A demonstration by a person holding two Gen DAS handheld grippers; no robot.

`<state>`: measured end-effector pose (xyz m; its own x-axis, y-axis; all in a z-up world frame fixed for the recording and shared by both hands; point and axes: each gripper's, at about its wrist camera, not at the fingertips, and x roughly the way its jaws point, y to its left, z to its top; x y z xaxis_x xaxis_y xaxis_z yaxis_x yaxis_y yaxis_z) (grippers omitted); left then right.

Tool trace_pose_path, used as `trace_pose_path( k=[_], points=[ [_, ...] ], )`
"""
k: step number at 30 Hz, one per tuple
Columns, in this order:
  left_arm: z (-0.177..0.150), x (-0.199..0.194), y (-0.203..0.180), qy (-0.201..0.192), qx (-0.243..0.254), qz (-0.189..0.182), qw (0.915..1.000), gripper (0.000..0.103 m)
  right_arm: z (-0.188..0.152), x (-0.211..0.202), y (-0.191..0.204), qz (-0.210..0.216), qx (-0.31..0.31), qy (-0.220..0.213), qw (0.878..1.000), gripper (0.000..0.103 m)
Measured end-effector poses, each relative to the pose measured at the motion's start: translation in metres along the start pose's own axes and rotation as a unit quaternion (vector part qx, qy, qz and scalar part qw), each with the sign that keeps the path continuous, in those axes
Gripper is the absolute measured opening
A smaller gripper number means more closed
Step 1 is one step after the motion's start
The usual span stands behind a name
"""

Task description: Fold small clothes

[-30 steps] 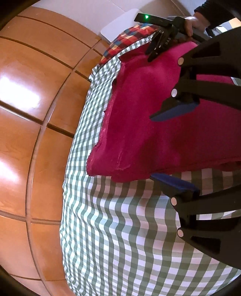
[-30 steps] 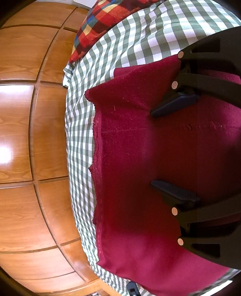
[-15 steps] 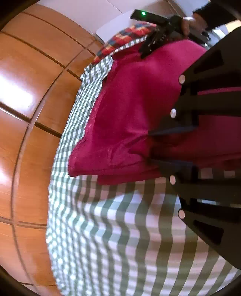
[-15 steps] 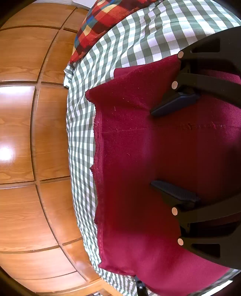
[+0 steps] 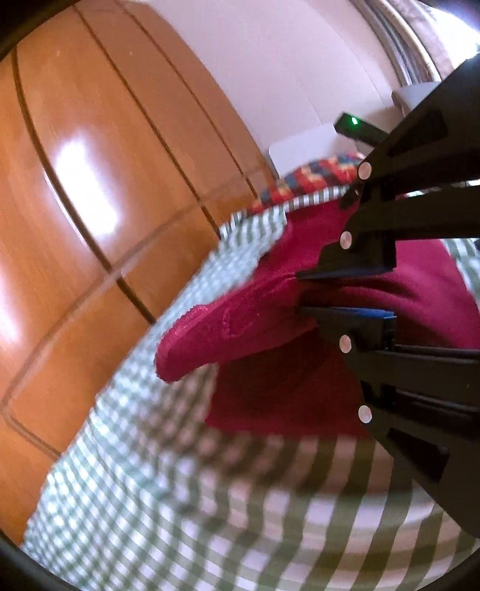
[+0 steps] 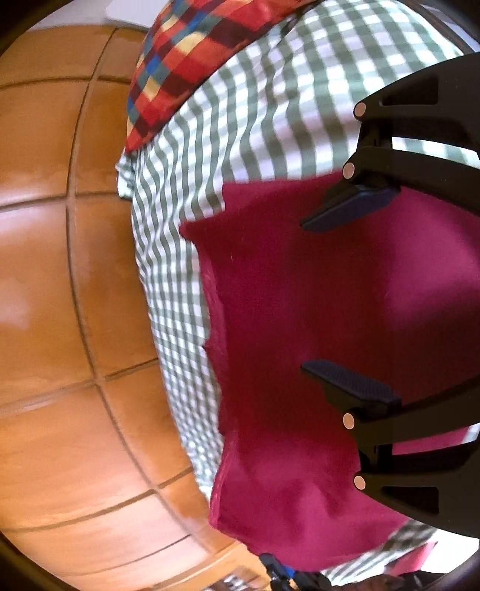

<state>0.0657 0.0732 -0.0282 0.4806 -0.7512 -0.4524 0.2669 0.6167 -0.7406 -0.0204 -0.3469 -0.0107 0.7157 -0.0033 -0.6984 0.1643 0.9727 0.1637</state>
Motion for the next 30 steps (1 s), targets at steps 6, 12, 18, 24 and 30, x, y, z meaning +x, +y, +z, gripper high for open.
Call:
trace_pose_path(
  k=[6, 12, 18, 24, 30],
  points=[
    [0.013, 0.010, -0.045, 0.005, 0.056, 0.048, 0.9973, 0.013, -0.018, -0.020, -0.014, 0.007, 0.012, -0.006, 1.000, 0.071],
    [0.016, 0.007, 0.002, 0.014, 0.036, 0.204, 0.9782, 0.029, -0.022, -0.019, -0.003, 0.018, -0.003, -0.001, 1.000, 0.071],
    [0.002, 0.011, 0.035, 0.054, 0.012, 0.203, 0.9776, 0.053, -0.021, -0.017, 0.008, 0.011, -0.013, 0.006, 1.000, 0.071],
    [-0.009, 0.032, 0.042, 0.081, 0.021, 0.164, 0.9829, 0.017, -0.024, -0.016, 0.010, -0.014, -0.026, 0.021, 0.999, 0.071],
    [0.008, -0.008, 0.035, 0.018, -0.041, 0.057, 0.9974, 0.012, -0.022, -0.009, 0.002, -0.016, -0.051, 0.042, 0.998, 0.071]
  ],
)
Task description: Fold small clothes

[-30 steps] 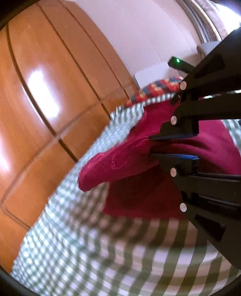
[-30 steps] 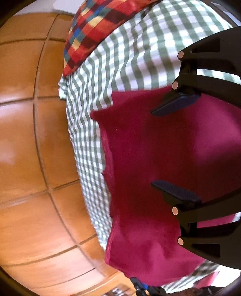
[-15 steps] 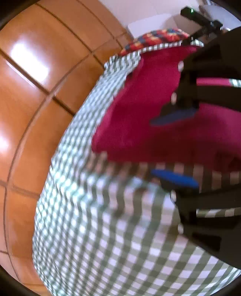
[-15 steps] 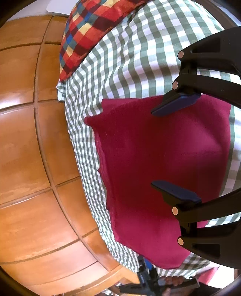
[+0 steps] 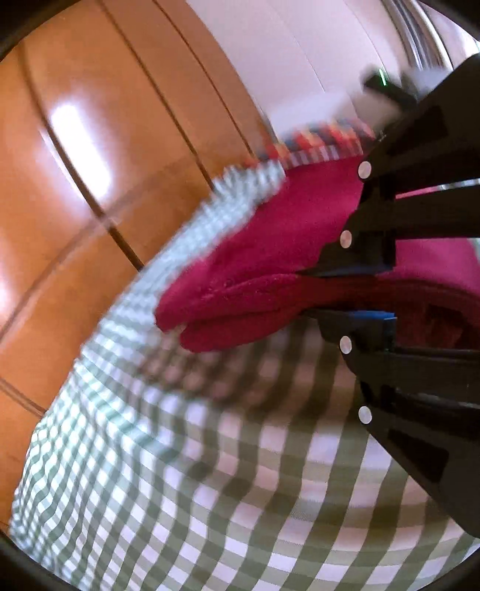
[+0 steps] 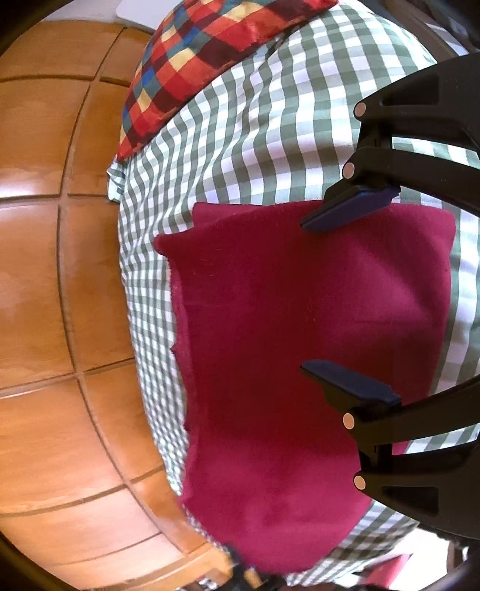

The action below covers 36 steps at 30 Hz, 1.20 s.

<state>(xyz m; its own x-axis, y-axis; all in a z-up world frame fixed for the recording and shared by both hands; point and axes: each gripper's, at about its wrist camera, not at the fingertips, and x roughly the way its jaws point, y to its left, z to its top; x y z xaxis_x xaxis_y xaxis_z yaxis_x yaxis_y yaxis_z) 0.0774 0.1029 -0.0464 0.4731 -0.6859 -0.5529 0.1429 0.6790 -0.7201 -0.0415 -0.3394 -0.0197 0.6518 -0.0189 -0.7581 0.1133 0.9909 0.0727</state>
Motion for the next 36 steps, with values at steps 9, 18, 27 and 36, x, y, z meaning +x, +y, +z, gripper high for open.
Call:
trace_pose_path(
  k=[9, 18, 27, 36],
  points=[
    [0.006, -0.005, -0.123, -0.011, 0.050, -0.123, 0.9911, 0.012, -0.004, -0.007, -0.029, 0.052, 0.065, -0.018, 0.996, 0.071],
    [-0.025, 0.104, -0.251, 0.088, 0.108, -0.139, 0.9804, 0.012, -0.018, -0.025, -0.074, 0.064, 0.141, -0.050, 0.987, 0.071],
    [-0.092, 0.231, -0.288, 0.201, 0.175, -0.037, 0.9632, 0.023, -0.043, -0.023, -0.105, 0.036, 0.169, -0.034, 0.984, 0.071],
    [-0.088, 0.179, -0.306, 0.218, 0.160, -0.167, 0.9482, 0.068, -0.039, -0.045, -0.122, 0.052, 0.207, -0.052, 0.976, 0.071]
  ],
)
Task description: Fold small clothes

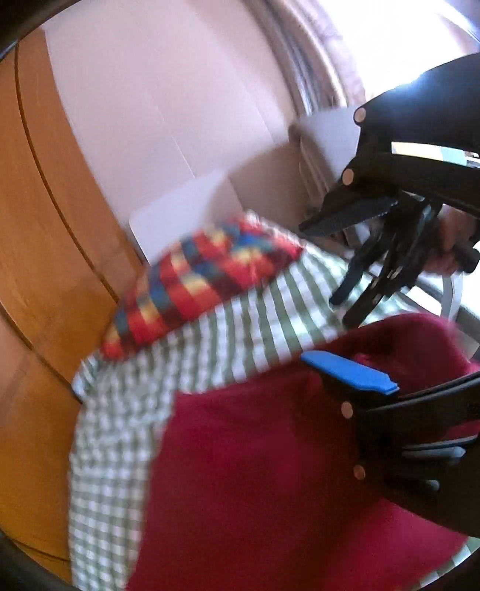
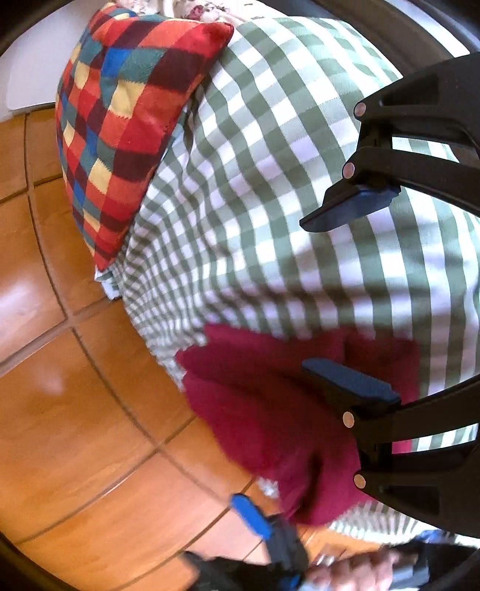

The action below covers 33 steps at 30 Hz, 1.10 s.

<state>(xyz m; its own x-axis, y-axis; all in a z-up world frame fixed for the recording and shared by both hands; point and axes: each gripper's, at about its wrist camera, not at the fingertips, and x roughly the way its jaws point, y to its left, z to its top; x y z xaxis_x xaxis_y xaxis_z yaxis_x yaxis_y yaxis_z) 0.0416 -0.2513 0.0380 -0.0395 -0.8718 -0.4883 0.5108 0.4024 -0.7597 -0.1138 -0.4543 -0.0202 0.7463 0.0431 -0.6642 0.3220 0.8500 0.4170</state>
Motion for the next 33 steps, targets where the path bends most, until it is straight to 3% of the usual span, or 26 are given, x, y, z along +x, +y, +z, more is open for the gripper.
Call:
trace_pose_path(
  k=[3, 7, 12, 16, 18, 20, 21, 22, 26, 28, 30, 33],
  points=[
    [-0.002, -0.047, 0.008, -0.061, 0.009, 0.024, 0.9978, 0.070, 0.006, -0.011, 0.018, 0.045, -0.005, -0.003, 0.999, 0.071],
    [-0.020, -0.094, 0.045, -0.122, -0.005, 0.135, 0.9833, 0.069, 0.009, -0.011, 0.046, 0.094, -0.010, 0.026, 0.995, 0.079],
    [-0.059, -0.103, 0.067, -0.126, 0.048, 0.303, 0.9434, 0.069, 0.010, -0.031, 0.075, 0.100, -0.037, 0.001, 0.994, 0.082],
    [-0.076, -0.093, 0.067, -0.120, 0.062, 0.310, 0.9412, 0.069, 0.005, -0.040, 0.112, 0.098, -0.120, -0.009, 0.988, 0.082],
    [-0.081, -0.085, 0.061, -0.122, 0.079, 0.307, 0.9407, 0.069, -0.001, -0.030, 0.127, 0.051, -0.168, 0.006, 0.984, 0.080],
    [-0.082, -0.078, 0.057, -0.118, 0.092, 0.297, 0.9432, 0.068, -0.011, -0.012, 0.131, 0.014, -0.200, 0.047, 0.979, 0.054],
    [-0.080, -0.074, 0.052, -0.115, 0.098, 0.297, 0.9430, 0.068, -0.016, -0.002, 0.128, -0.012, -0.207, 0.062, 0.976, 0.030],
    [-0.079, -0.065, 0.051, -0.113, 0.102, 0.297, 0.9426, 0.068, -0.020, 0.001, 0.124, -0.021, -0.208, 0.071, 0.975, 0.017],
    [-0.082, -0.064, 0.042, -0.109, 0.130, 0.294, 0.9407, 0.068, -0.030, -0.013, 0.095, -0.013, -0.173, 0.074, 0.982, 0.016],
    [-0.084, -0.065, 0.041, -0.108, 0.137, 0.284, 0.9429, 0.068, -0.043, -0.002, 0.077, -0.046, -0.165, 0.093, 0.981, 0.016],
    [-0.084, -0.055, 0.045, -0.081, 0.140, 0.283, 0.9454, 0.071, -0.056, 0.016, 0.055, -0.049, -0.137, 0.115, 0.983, 0.016],
    [-0.087, -0.038, 0.055, -0.051, 0.130, 0.282, 0.9491, 0.075, -0.059, 0.013, 0.053, -0.043, -0.136, 0.106, 0.984, 0.016]
  ],
)
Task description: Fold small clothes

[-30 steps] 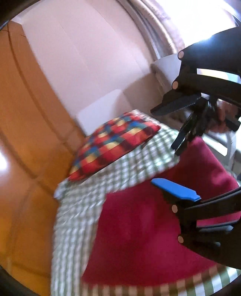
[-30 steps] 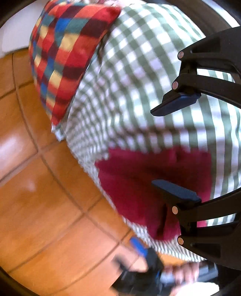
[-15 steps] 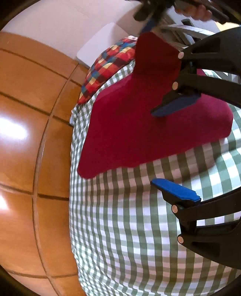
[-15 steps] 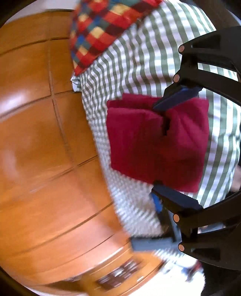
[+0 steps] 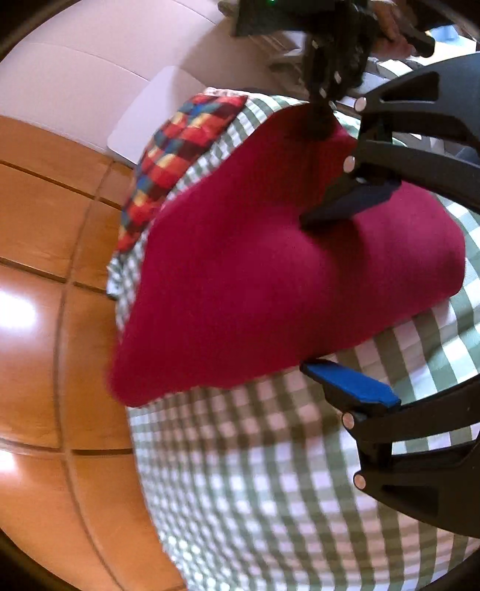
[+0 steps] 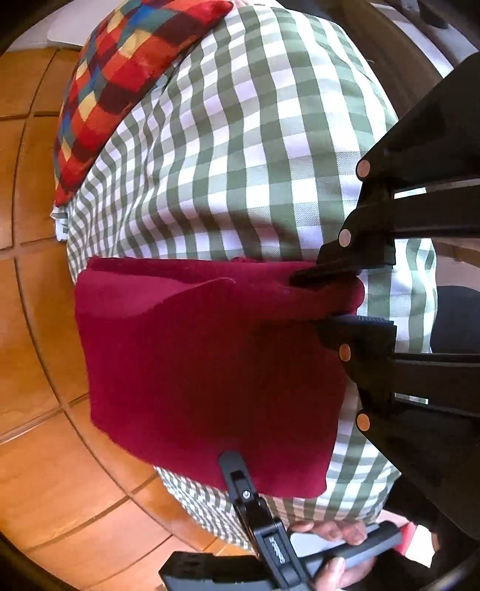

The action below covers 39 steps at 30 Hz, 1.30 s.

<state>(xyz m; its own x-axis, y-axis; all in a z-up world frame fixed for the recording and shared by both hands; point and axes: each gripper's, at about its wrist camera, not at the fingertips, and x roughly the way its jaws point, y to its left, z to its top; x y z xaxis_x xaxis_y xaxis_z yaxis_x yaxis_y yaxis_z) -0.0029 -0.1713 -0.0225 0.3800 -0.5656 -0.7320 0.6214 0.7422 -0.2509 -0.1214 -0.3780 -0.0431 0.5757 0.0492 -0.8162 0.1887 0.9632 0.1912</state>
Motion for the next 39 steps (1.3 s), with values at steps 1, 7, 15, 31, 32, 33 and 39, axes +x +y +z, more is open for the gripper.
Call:
trace_pose_path(
  k=[1, 7, 15, 31, 32, 33, 39],
  points=[
    [-0.001, 0.003, 0.001, 0.003, -0.010, -0.006, 0.9999, 0.076, 0.000, -0.002, 0.001, 0.003, -0.005, 0.001, 1.000, 0.020],
    [0.000, -0.009, 0.002, -0.012, -0.029, 0.010, 0.9994, 0.080, 0.013, -0.026, -0.008, 0.034, -0.003, 0.016, 0.999, 0.076],
    [0.008, -0.028, -0.004, -0.040, 0.007, 0.037, 0.9985, 0.085, 0.070, -0.016, -0.014, 0.089, 0.058, -0.032, 0.994, 0.088],
    [0.014, -0.001, 0.019, -0.016, 0.002, 0.000, 0.9999, 0.091, 0.084, 0.060, -0.032, 0.182, 0.077, 0.052, 0.979, 0.062],
    [0.015, 0.003, 0.021, -0.012, -0.003, -0.015, 0.9998, 0.091, 0.084, 0.059, -0.031, 0.185, 0.075, 0.049, 0.979, 0.057],
    [0.015, 0.008, 0.026, -0.005, -0.013, -0.039, 0.9992, 0.090, 0.083, 0.056, -0.028, 0.190, 0.067, 0.043, 0.979, 0.050],
    [0.015, 0.019, 0.048, 0.003, -0.062, -0.156, 0.9858, 0.060, 0.086, 0.036, -0.022, 0.201, 0.061, 0.013, 0.978, 0.034]
  ],
)
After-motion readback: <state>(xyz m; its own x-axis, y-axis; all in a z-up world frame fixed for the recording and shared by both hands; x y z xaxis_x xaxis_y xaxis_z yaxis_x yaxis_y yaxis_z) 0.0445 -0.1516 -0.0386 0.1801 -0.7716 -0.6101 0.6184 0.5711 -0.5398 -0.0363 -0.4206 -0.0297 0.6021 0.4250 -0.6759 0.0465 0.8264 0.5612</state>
